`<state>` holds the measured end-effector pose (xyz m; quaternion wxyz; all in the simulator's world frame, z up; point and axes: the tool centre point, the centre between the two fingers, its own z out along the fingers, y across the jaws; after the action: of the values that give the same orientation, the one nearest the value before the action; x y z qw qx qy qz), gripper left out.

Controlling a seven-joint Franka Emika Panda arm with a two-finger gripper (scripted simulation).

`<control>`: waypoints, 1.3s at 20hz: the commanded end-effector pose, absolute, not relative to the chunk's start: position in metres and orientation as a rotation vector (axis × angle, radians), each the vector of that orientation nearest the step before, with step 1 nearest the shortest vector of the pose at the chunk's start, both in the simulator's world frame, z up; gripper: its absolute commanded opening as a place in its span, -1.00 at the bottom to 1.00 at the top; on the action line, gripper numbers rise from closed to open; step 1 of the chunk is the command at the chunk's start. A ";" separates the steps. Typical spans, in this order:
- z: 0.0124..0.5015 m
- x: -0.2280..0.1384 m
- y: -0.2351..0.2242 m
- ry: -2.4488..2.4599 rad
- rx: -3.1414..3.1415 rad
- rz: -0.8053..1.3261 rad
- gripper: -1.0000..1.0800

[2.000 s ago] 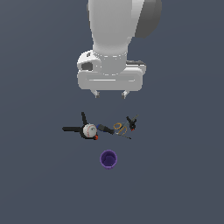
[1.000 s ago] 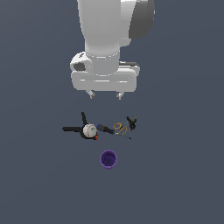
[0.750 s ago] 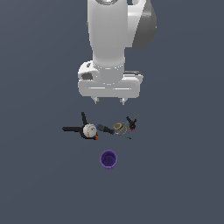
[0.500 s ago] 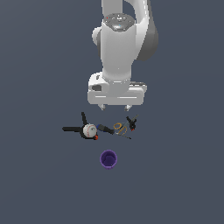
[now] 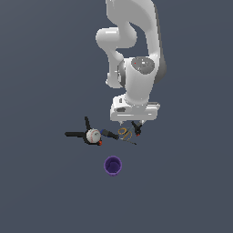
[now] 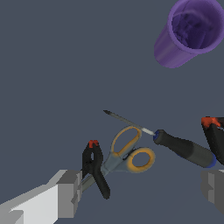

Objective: Pick up a designated object from a clutter of objects.

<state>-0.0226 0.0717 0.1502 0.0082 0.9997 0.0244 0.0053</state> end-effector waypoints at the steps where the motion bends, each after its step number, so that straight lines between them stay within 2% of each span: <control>1: 0.128 -0.033 0.085 0.106 3.125 0.014 0.92; 12: 0.074 -0.066 0.119 0.185 3.134 0.002 0.92; 26: 0.053 -0.071 0.122 0.193 3.135 -0.001 0.92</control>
<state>-0.0703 0.1223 0.0582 0.0002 0.9981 0.0614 0.0000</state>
